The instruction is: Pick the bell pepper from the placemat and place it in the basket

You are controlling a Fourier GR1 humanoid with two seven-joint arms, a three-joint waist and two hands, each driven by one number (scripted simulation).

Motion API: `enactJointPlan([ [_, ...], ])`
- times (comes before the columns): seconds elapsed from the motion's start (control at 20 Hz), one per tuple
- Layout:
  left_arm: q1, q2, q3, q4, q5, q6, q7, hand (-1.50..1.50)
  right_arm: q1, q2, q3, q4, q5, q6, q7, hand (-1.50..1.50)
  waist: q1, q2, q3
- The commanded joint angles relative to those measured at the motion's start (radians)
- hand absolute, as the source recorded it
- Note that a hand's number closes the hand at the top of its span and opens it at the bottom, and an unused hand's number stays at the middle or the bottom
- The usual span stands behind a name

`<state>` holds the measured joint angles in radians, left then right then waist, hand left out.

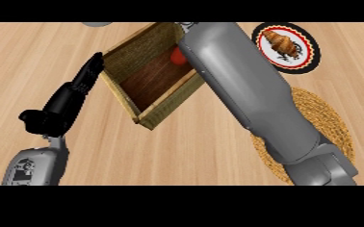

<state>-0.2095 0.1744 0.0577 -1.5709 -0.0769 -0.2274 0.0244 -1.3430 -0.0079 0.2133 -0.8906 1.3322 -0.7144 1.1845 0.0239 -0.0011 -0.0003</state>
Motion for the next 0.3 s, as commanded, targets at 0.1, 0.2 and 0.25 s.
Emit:
enactJointPlan([
  [0.1,0.005,0.018,0.015,0.014,0.009,-0.014,0.014,0.0,-0.007,0.008,-0.115,-0.106,0.039,-0.1,0.206,-1.5,-0.022,-0.006,0.0],
  [0.2,0.035,-0.005,-0.002,0.009,-0.006,0.001,-0.022,0.0,0.04,0.008,-0.116,-0.179,0.025,-0.094,0.218,-1.5,-0.025,-0.01,0.0],
  [0.25,0.031,-0.003,0.006,0.023,-0.002,-0.001,-0.032,0.0,0.049,0.008,-0.104,-0.2,0.009,-0.088,0.24,-1.5,-0.021,-0.009,0.0],
])
